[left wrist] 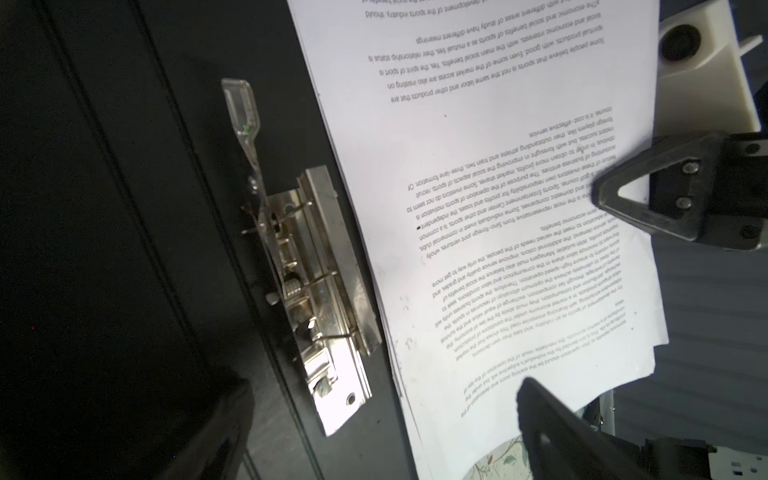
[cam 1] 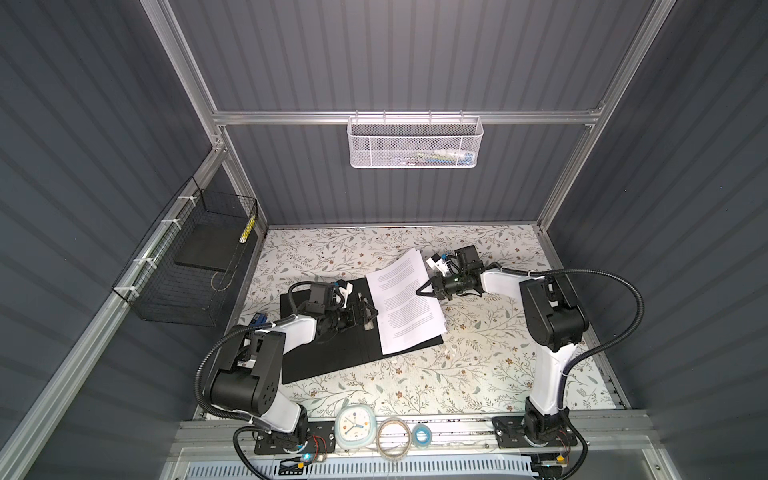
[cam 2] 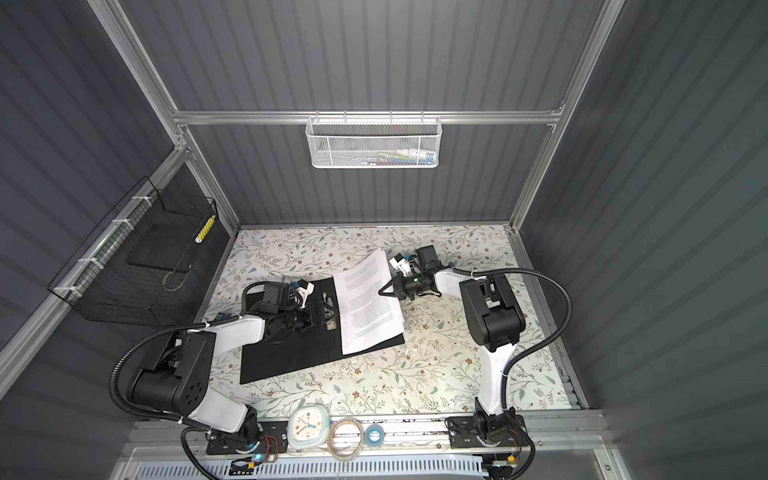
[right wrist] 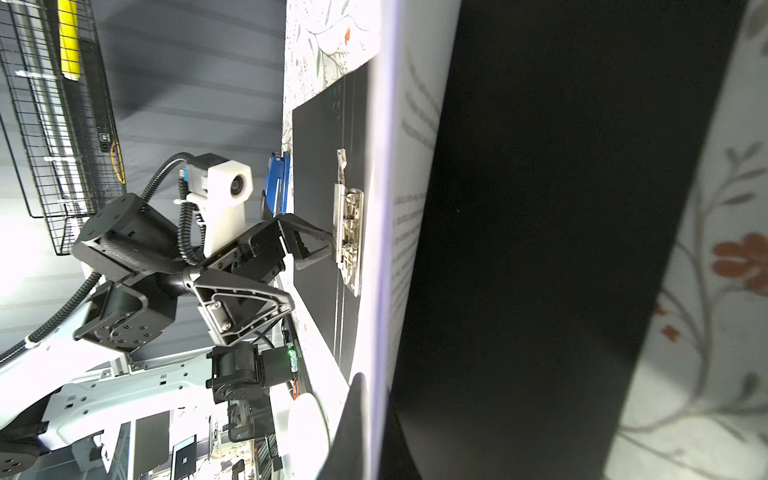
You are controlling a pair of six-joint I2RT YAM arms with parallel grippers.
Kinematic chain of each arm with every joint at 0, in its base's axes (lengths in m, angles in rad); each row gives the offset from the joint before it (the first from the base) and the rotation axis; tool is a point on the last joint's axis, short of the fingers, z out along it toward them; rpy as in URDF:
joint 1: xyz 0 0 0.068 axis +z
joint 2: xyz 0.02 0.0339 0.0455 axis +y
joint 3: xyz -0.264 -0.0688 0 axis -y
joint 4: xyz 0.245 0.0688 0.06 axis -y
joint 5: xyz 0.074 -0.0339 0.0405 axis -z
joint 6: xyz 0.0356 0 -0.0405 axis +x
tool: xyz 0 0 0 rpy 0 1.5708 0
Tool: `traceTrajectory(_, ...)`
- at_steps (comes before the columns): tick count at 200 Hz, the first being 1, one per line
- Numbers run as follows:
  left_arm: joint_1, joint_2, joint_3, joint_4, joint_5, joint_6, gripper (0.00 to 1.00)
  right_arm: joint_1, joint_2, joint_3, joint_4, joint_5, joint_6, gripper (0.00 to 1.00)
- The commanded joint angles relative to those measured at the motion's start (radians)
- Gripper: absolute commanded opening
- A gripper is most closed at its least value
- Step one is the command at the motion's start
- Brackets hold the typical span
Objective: Put the files into the folder
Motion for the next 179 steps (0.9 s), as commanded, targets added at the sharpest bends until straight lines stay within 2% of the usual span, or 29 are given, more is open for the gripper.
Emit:
traceTrajectory(1,-0.006,0.007,0.032,-0.067,0.007,0.037,0.99,0.013,0.020,0.033,0.003,0.004,-0.002,0.00)
traceTrajectory(179,-0.007,0.029,0.020,-0.036,0.077,0.060,0.99,0.048,0.075,0.084,-0.044,0.057,-0.021,0.00)
